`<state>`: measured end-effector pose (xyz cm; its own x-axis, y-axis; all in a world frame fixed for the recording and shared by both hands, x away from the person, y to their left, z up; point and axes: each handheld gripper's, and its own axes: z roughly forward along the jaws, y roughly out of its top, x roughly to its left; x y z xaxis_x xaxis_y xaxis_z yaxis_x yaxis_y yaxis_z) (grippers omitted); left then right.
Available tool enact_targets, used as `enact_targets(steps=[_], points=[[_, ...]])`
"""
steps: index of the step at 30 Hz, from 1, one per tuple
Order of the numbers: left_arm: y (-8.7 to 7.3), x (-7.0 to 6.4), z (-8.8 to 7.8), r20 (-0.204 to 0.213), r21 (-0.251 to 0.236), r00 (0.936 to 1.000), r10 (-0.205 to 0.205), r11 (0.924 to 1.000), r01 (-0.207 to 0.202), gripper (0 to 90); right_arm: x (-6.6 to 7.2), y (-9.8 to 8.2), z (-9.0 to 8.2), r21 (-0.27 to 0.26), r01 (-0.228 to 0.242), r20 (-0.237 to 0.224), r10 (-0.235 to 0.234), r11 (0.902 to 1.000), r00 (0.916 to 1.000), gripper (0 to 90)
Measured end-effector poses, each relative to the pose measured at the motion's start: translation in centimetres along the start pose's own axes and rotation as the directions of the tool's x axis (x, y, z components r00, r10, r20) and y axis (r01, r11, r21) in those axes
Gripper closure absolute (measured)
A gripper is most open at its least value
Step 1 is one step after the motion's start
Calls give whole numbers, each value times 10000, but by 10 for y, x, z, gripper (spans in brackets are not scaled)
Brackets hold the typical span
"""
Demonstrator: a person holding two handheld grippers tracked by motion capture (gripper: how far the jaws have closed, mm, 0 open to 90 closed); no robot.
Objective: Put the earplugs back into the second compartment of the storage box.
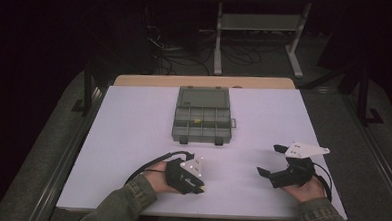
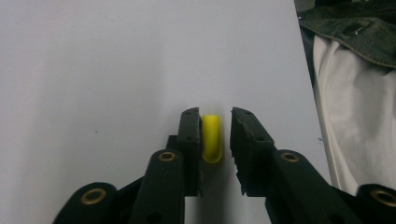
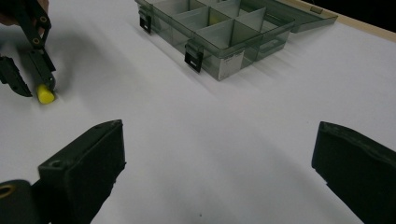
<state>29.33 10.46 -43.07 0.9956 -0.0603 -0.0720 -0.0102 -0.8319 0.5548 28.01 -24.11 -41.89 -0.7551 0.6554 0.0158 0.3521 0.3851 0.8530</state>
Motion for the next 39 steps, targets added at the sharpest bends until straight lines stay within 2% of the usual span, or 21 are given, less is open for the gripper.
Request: enact_targets(steps=[3, 8, 16, 27, 30, 39], points=[[0, 1, 1, -21, 4, 10000, -53, 10000, 53, 801, 0, 0, 0, -6, 5, 3, -5, 10000, 10000, 21], [1, 2, -2, 168, 24, 9997, -204, 9998, 204, 823, 0, 0, 0, -6, 5, -1, -5, 10000, 10000, 21], [8, 7, -30, -163, -479, 9997, -196, 9987, 188, 829, 0, 0, 0, 5, 14, -12, -14, 10000, 10000, 21], [28, 26, -66, -800, -414, 9968, -43, 9991, 10, 827, 0, 0, -1, 7, -17, -22, 17, 10000, 10000, 21], [33, 32, -77, -981, -437, 9952, -18, 9990, -25, 827, 0, 0, -1, -24, -13, -30, 13, 10000, 10000, 21], [41, 66, -96, -1608, -531, 9855, -539, 9975, 459, 829, 0, 0, -1, -44, -27, -40, 27, 10000, 10000, 21]])
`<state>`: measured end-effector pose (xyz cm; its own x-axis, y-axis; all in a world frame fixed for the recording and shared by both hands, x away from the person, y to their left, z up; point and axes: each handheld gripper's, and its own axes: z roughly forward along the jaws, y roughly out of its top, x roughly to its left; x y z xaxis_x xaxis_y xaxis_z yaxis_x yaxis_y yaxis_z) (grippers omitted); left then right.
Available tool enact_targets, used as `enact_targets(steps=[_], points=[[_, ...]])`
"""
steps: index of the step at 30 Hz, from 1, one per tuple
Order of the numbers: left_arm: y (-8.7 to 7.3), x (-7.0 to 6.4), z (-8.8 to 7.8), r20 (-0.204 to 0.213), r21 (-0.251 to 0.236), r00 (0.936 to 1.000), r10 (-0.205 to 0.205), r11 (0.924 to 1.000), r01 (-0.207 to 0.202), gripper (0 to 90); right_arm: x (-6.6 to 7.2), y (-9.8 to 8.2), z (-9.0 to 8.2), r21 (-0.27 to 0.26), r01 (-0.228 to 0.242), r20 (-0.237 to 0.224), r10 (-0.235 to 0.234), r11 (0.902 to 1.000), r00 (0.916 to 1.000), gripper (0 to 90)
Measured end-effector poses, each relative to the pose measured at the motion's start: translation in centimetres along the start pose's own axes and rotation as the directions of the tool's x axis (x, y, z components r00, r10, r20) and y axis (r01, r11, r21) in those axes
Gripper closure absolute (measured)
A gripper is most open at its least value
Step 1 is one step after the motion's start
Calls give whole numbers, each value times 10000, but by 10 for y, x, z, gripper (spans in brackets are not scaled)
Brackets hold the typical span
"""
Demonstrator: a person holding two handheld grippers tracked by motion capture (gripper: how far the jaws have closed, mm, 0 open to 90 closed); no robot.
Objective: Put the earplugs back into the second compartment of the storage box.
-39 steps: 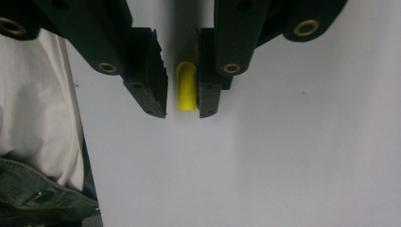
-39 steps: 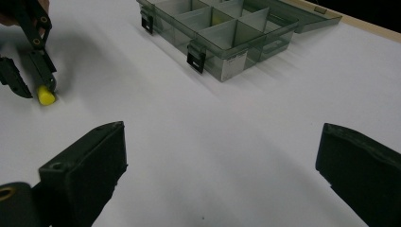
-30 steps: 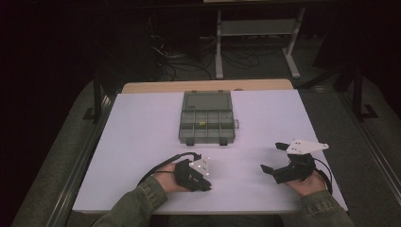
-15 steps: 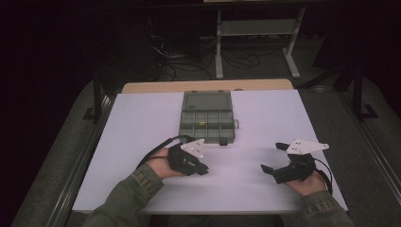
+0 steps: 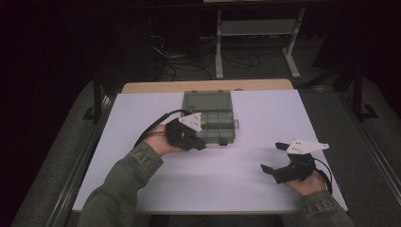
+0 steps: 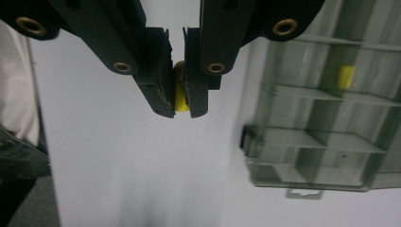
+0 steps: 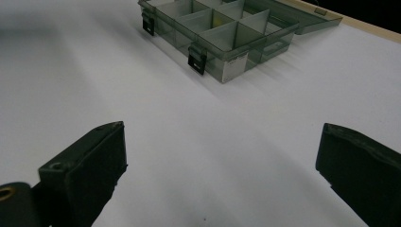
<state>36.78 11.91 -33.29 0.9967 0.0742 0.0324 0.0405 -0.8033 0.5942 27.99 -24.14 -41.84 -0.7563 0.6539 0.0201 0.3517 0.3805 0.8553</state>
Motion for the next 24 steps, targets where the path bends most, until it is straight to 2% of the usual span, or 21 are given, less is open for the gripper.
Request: enact_targets(steps=[4, 7, 10, 16, 19, 24], points=[[4, 14, -1, -116, -119, 9997, -196, 9997, 195, 829, 0, 0, -1, -61, -9, -18, 9, 10000, 10000, 21], [6, 21, 0, -132, -57, 9996, -243, 9997, 242, 831, 0, 0, -1, -64, -32, -29, 32, 10000, 10000, 21], [12, 34, 1, -266, 58, 9987, -425, 9991, 426, 834, 0, 0, -1, -49, -26, -45, 26, 10000, 10000, 20], [16, 53, 0, -511, -142, 9956, -787, 9968, 781, 837, 0, 0, -1, -45, -20, -55, 19, 10000, 10000, 20], [12, 67, 0, -692, -239, 9902, -1213, 9925, 1200, 838, 0, 0, -1, -32, -12, -45, 12, 10000, 10000, 21], [0, 89, 6, -929, -502, 9765, -1946, 9804, 1907, 841, 1, 0, -1, 10, 37, -53, -37, 10000, 10000, 21]])
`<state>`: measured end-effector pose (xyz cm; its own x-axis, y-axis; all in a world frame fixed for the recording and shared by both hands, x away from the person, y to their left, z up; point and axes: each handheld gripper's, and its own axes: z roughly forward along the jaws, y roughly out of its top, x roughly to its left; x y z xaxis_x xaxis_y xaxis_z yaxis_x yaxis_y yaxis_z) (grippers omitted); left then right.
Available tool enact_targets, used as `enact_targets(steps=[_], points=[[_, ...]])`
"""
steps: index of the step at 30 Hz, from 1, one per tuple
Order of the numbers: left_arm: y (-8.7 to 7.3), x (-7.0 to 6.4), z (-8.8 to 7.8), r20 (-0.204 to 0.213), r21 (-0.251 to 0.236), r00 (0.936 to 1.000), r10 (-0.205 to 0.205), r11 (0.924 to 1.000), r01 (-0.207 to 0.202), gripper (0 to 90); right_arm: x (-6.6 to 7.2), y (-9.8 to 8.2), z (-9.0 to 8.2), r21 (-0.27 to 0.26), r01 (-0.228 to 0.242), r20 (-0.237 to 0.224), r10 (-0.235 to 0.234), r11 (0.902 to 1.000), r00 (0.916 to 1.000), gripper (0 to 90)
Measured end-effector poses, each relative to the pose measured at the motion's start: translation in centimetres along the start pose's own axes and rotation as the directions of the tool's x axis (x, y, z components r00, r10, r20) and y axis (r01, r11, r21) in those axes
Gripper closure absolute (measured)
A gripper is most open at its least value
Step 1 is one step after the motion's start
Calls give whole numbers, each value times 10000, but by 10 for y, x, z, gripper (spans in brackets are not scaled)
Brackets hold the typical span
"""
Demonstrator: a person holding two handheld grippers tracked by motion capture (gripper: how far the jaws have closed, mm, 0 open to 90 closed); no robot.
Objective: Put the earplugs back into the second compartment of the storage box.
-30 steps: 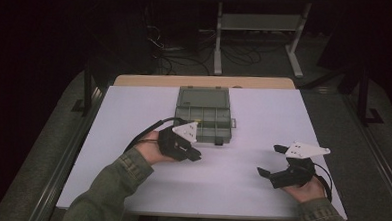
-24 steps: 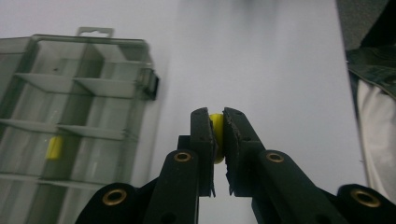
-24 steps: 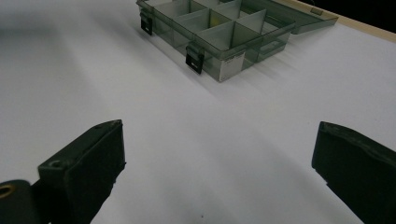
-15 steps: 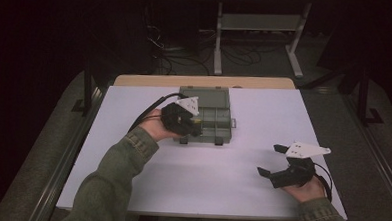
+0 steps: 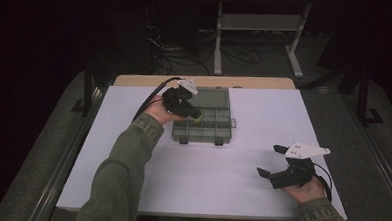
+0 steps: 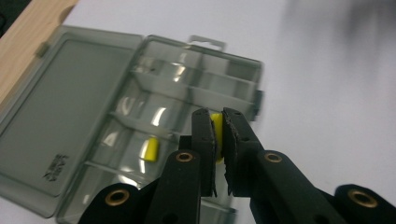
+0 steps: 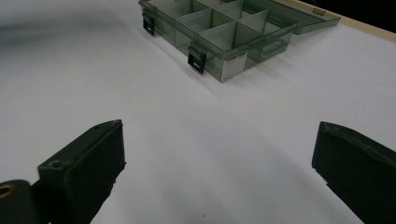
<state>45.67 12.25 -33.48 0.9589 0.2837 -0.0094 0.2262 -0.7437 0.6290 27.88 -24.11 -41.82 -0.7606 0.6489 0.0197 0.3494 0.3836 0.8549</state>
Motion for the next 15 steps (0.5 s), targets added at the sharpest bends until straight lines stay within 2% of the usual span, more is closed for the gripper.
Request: enact_targets(steps=[4, 7, 11, 15], points=[[-6, 14, 4, -253, -197, 9972, -703, 9974, 698, 841, 0, 0, 0, 3, 15, -13, -15, 10000, 10000, 20], [-8, 23, 8, -476, -376, 9935, -1034, 9941, 1017, 843, 0, 0, 1, 34, -10, -38, 10, 10000, 10000, 20], [-13, 33, 21, -643, -347, 9896, -1290, 9913, 1270, 843, 0, 0, 1, 24, 15, -43, -15, 10000, 10000, 20], [-16, 37, 36, -741, 53, 9883, -1334, 9909, 1342, 843, 0, -1, 1, 12, 2, -58, -2, 10000, 10000, 20]])
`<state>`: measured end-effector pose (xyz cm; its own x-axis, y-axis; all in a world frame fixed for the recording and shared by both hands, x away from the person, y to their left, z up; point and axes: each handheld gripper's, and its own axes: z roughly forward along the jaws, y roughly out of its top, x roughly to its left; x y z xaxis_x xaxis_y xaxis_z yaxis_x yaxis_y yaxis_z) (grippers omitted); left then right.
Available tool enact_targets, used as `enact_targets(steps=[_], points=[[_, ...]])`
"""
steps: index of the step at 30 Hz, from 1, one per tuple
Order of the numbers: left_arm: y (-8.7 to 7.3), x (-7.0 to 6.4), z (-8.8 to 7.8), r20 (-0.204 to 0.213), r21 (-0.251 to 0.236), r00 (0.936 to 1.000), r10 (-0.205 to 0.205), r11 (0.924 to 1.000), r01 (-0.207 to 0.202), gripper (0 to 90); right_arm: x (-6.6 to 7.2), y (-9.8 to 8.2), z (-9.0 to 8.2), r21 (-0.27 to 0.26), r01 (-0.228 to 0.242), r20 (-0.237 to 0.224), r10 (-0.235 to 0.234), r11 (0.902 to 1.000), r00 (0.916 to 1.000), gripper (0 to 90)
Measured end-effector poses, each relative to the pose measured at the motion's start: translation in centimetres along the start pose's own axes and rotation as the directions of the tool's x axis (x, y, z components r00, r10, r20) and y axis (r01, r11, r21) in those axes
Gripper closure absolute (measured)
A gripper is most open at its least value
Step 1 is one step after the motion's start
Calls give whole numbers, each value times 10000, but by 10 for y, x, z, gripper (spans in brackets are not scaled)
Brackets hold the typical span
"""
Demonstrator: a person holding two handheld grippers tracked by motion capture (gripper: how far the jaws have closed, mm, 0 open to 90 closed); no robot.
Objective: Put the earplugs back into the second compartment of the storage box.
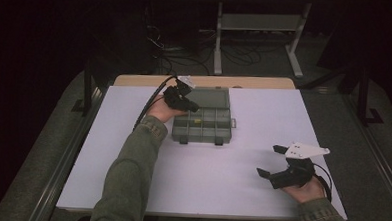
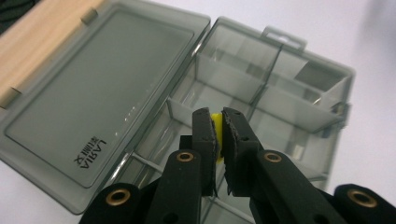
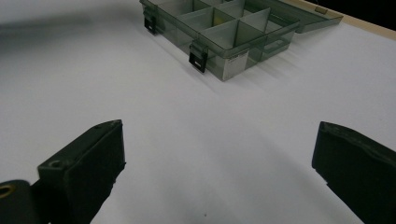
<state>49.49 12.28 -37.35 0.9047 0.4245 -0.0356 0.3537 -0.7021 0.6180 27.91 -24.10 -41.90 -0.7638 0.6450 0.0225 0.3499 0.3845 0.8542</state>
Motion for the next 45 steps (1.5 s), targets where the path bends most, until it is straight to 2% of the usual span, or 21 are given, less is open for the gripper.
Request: enact_targets(steps=[4, 7, 11, 12, 15, 18, 22, 25, 27, 28, 29, 31, 34, 41, 45], points=[[-3, 2, 13, -188, 299, 9998, -81, 9995, 86, 845, 0, 0, 0, 19, 19, -22, -19, 10000, 10000, 20], [-5, 1, 21, -298, 674, 9994, 154, 9976, -134, 842, 0, -1, 1, 34, 29, -39, -28, 10000, 10000, 20], [-8, 4, 24, -249, 673, 9996, -125, 9976, 142, 825, 0, -1, 0, 66, 3, -33, -2, 10000, 10000, 20], [-8, 4, 24, -294, 681, 9995, -137, 9976, 157, 815, 0, -1, 0, 57, 0, -41, 0, 10000, 10000, 20], [-7, 2, 21, -234, 524, 9994, -271, 9982, 283, 697, 0, -2, 0, 74, 2, -14, -2, 10000, 10000, 20], [-4, -1, 15, -204, 241, 9993, -318, 9992, 323, 605, 0, -2, 0, 83, 1, -13, -1, 10000, 10000, 20], [0, -8, 5, -348, 87, 9993, -122, 9999, 125, 475, 0, -2, 0, 68, 7, -11, -7, 10000, 10000, 20], [1, -14, -7, -124, -314, 9999, -19, 9995, 16, 434, 0, -2, 0, 87, -11, -20, 11, 10000, 10000, 20], [1, -14, -7, -124, -314, 9999, -19, 9995, 16, 406, 0, -2, 0, 83, 0, -23, 0, 10000, 10000, 20], [1, -22, -19, -161, -415, 9997, 209, 9989, -215, 343, 0, -2, 0, 70, -8, -18, 8, 10000, 10000, 20], [1, -24, -23, -182, -458, 9995, 249, 9986, -257, 314, 1, -2, -1, 66, -23, -20, 23, 10000, 10000, 20], [0, -27, -31, 54, -793, 9997, 232, 9966, -227, 267, 1, -2, -1, 69, 10, -20, -10, 10000, 10000, 20], [-2, -34, -45, 492, -1550, 9983, 313, 9876, -233, 226, 2, -2, 0, 87, 9, -41, -9, 10000, 10000, 20], [-8, -52, -68, 75, -1922, 9972, 739, 9788, -711, 121, 1, -2, 0, 69, 11, -62, -11, 10000, 10000, 20], [-17, -58, -76, -164, -2054, 9976, 669, 9763, -688, 53, 2, -2, 0, 92, 22, -64, -21, 10000, 10000, 20]])
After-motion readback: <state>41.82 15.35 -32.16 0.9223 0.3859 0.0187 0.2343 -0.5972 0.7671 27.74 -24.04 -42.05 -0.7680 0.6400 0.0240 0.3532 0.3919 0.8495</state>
